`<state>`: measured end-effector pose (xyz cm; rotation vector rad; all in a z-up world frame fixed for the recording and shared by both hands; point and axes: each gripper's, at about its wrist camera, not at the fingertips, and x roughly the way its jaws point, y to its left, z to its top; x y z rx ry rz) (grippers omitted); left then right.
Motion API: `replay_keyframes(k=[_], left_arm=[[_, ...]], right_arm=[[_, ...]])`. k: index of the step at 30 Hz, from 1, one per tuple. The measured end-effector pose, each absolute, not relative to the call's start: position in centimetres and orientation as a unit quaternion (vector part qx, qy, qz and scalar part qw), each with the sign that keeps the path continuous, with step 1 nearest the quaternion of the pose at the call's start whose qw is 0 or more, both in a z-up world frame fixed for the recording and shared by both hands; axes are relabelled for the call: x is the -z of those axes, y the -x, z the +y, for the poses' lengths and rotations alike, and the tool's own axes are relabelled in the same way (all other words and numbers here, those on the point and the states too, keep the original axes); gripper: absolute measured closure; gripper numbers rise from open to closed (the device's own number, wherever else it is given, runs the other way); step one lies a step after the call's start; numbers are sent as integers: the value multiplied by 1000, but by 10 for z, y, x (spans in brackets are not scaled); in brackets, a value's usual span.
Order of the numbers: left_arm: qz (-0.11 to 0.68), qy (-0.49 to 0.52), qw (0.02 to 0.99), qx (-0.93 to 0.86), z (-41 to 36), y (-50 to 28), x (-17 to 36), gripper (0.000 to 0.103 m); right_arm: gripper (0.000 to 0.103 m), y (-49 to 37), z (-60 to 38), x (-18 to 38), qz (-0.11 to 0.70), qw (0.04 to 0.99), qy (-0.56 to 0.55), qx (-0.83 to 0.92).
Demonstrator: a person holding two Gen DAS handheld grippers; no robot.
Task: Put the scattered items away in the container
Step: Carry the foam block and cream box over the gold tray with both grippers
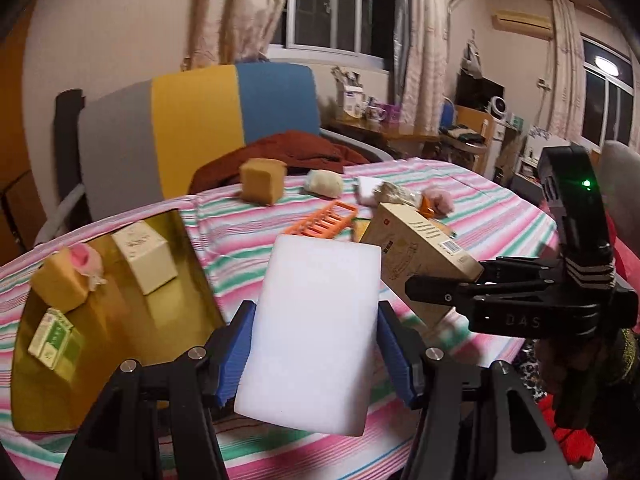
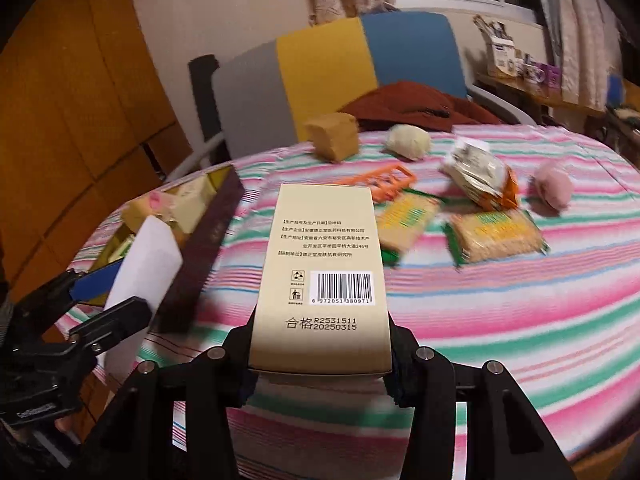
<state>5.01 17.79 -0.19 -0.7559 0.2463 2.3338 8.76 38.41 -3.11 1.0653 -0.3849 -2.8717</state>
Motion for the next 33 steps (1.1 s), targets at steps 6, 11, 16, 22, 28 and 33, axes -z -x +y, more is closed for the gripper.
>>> replay_keyframes(k=[6, 11, 16, 22, 28, 33], left_arm=[[88, 283, 285, -911, 150, -38, -1, 43], [73, 281, 244, -925, 120, -23, -3, 43], [56, 289, 207, -933, 92, -7, 2, 43], [33, 311, 175, -934, 59, 8, 18, 42], [10, 334, 157, -929, 29, 23, 30, 42], [-12, 355, 172, -919, 17, 38, 33, 42]], right_arm=[[53, -67, 352, 22, -112, 65, -343, 931], [53, -51, 323, 16, -97, 93, -342, 930], [53, -34, 291, 9, -79, 124, -340, 929], [53, -17, 256, 2, -57, 155, -338, 927], [53, -1, 233, 3, -40, 171, -348, 921], [53, 14, 215, 9, -22, 181, -362, 914]])
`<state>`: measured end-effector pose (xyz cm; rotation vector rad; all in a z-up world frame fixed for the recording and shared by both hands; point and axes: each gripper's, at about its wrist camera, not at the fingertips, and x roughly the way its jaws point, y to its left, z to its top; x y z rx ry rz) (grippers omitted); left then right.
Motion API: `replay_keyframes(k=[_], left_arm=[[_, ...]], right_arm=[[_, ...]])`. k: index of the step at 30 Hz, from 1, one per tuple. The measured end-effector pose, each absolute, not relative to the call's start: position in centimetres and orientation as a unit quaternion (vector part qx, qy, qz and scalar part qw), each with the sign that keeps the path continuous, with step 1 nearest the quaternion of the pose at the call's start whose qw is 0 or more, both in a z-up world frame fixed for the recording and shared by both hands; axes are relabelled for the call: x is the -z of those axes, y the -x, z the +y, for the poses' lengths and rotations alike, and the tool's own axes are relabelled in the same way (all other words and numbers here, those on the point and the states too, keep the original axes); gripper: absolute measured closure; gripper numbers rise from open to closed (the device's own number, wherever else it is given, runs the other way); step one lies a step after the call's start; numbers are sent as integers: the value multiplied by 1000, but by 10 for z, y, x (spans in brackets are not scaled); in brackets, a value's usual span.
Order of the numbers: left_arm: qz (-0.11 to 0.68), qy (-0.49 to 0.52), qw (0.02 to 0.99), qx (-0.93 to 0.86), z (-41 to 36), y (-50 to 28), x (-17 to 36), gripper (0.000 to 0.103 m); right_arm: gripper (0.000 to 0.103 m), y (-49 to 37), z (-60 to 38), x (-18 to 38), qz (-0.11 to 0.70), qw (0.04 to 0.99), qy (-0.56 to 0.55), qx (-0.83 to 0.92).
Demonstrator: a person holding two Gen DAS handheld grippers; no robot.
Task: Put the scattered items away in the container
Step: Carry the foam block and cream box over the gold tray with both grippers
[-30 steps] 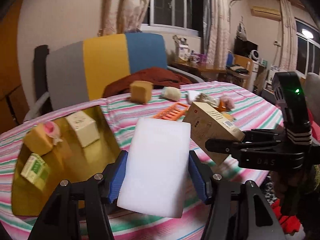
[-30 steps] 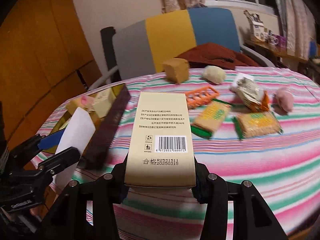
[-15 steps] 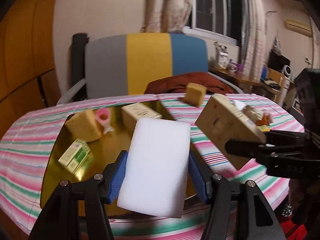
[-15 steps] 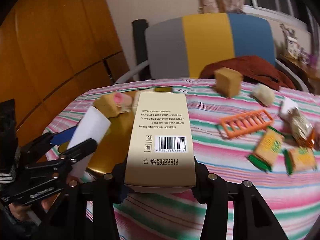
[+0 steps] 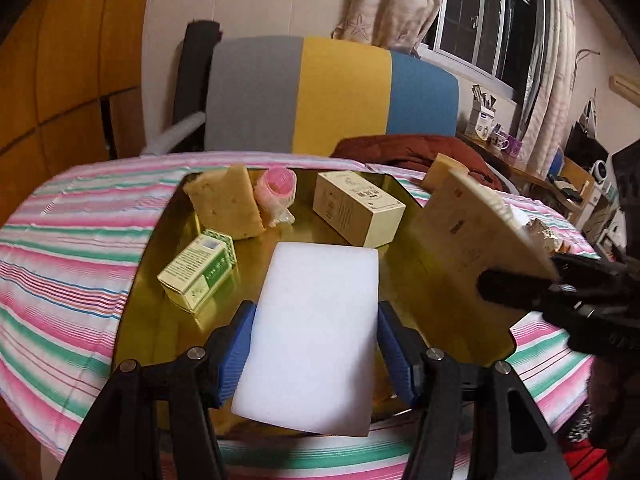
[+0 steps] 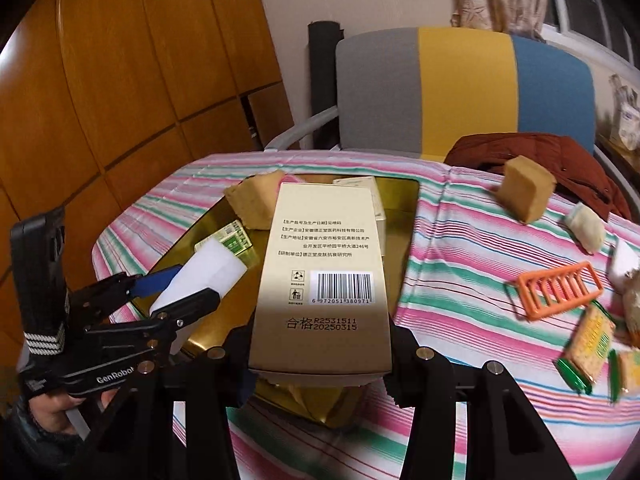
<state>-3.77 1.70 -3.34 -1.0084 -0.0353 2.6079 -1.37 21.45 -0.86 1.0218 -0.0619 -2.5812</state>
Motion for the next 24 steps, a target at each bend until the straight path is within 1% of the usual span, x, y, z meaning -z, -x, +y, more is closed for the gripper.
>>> replay_keyframes(k=[5, 11, 20, 24], left_arm=[[-19, 373, 168, -912, 12, 58, 33, 42], [-14, 405, 167, -899, 15, 93, 35, 42], [-50, 454, 166, -874, 25, 134, 47, 41], [-58, 470, 158, -867, 32, 152, 52, 40]], right_arm=[[53, 26, 198, 22, 3, 188, -385, 903], [53, 43, 190, 28, 35, 171, -399, 900], [52, 69, 193, 45, 43, 143, -412, 899], [52, 71, 194, 49, 32, 145, -407, 901]])
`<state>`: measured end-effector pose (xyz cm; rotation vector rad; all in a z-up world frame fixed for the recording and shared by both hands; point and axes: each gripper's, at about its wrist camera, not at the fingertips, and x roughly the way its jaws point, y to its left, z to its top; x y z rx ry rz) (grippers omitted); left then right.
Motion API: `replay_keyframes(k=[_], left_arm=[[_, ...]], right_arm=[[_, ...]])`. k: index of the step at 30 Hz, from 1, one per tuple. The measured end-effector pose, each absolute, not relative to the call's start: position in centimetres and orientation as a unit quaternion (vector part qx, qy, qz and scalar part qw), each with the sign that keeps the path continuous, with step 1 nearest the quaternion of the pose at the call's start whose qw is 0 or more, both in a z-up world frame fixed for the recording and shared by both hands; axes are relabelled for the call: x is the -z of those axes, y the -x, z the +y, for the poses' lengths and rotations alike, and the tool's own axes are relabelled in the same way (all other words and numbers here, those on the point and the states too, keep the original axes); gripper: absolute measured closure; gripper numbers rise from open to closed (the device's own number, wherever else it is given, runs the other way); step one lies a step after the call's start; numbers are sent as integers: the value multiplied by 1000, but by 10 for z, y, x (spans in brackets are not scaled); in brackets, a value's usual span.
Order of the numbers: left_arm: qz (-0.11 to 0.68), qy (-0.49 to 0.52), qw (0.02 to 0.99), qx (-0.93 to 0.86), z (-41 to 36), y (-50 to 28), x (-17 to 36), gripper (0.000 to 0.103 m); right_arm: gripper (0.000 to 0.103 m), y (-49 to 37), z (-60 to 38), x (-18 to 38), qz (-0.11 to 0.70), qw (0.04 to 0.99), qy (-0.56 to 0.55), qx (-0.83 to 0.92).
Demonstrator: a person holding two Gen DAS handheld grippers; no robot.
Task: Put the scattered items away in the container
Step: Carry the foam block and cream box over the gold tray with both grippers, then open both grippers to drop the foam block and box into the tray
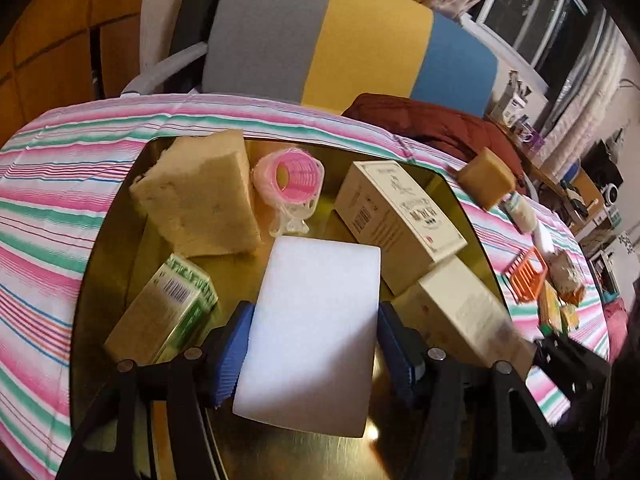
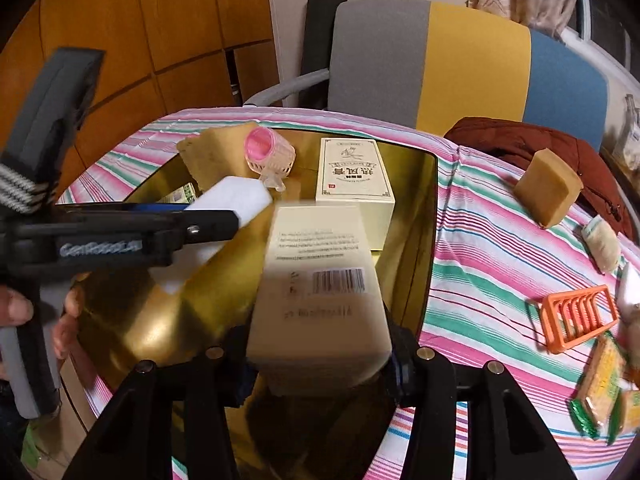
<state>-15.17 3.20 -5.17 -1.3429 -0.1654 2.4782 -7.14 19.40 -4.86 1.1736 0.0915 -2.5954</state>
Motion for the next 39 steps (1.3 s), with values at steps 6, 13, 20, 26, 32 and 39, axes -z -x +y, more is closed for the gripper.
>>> replay_keyframes(k=[6, 13, 20, 26, 32, 39], left_arm=[[-56, 505, 158, -847, 44, 172, 69, 39], [-83, 484, 159, -857, 31, 167, 58, 37], [-108, 441, 148, -878, 5, 143, 42, 37], [-116, 417, 158, -888, -10, 116, 35, 37], [-120, 412, 172, -886, -11, 102, 37, 37], [-124, 409, 176, -887, -15, 91, 40, 37]], right_arm=[[50, 63, 195, 45, 29, 143, -393, 908], [50, 44, 203, 29, -14, 186, -366, 912], [68, 34, 182, 24, 3, 225, -356, 907], [69, 38, 165, 25, 13, 282, -368, 886], [69, 31, 168, 22, 28, 281, -367, 887], [69, 19, 177, 35, 32, 314, -387, 866]])
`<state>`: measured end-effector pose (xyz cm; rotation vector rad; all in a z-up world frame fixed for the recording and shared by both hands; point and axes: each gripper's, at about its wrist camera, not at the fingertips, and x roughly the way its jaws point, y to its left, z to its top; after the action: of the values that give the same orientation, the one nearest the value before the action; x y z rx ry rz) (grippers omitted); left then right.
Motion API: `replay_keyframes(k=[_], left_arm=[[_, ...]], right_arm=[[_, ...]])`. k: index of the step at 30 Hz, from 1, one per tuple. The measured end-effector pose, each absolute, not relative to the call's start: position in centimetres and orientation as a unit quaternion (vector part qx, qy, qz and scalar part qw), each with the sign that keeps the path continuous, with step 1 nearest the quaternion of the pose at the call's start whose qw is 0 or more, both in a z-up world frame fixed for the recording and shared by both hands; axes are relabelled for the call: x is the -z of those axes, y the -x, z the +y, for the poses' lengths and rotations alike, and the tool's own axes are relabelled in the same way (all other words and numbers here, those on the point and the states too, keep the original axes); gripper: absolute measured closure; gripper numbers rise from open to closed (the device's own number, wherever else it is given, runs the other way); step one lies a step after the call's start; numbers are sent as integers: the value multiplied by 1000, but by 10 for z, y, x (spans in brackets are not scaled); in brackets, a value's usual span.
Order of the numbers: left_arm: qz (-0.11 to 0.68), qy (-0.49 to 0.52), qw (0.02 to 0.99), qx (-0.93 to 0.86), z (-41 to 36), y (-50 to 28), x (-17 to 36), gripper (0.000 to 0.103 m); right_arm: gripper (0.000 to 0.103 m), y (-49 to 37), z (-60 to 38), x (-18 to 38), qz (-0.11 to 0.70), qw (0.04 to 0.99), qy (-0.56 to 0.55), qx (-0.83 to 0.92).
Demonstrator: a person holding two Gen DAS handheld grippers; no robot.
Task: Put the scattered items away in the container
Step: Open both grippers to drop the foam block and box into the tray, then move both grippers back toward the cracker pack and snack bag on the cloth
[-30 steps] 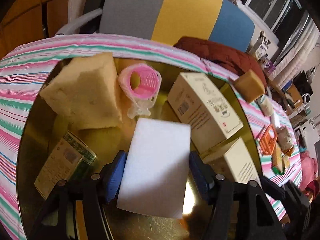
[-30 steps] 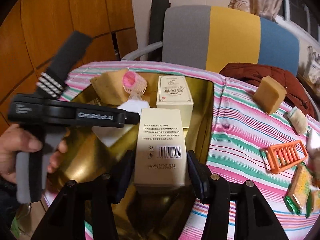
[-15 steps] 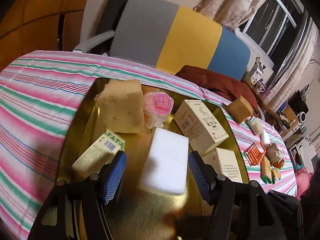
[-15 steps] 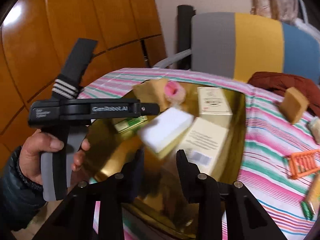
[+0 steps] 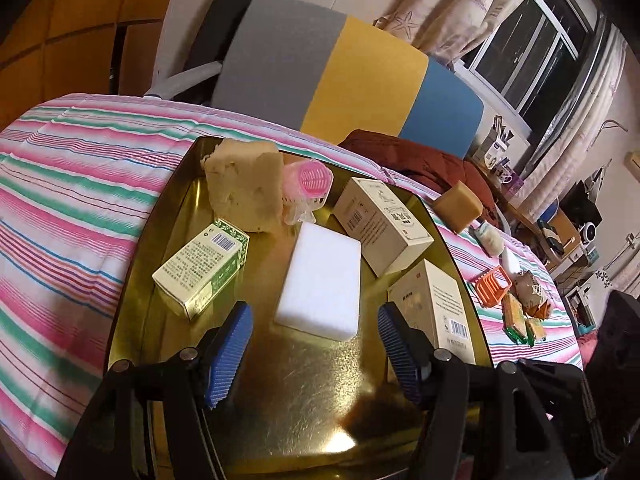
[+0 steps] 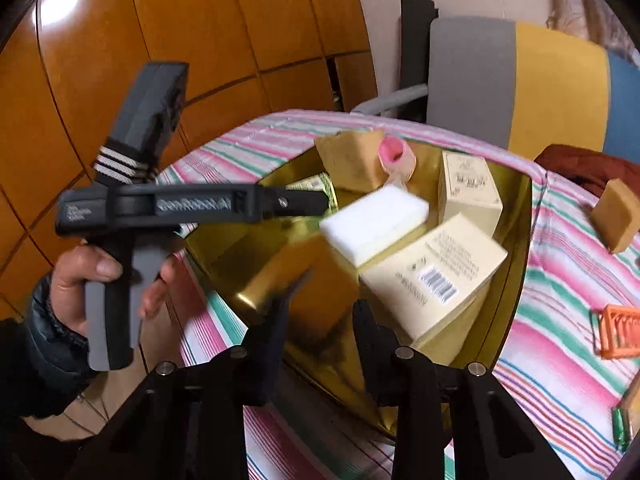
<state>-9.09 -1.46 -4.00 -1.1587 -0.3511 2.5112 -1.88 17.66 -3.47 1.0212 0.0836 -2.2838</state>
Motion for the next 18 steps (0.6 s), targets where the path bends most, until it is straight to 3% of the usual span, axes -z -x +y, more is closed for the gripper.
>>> replay_keyframes(k=[12, 18], left_arm=[[-73, 398, 203, -892, 11, 66, 50, 37], [-68, 400, 205, -891, 19, 57, 53, 37]], right_arm=[[71, 67, 203, 51, -11, 221, -395, 892], [68, 67, 215, 51, -39, 229, -389, 891]])
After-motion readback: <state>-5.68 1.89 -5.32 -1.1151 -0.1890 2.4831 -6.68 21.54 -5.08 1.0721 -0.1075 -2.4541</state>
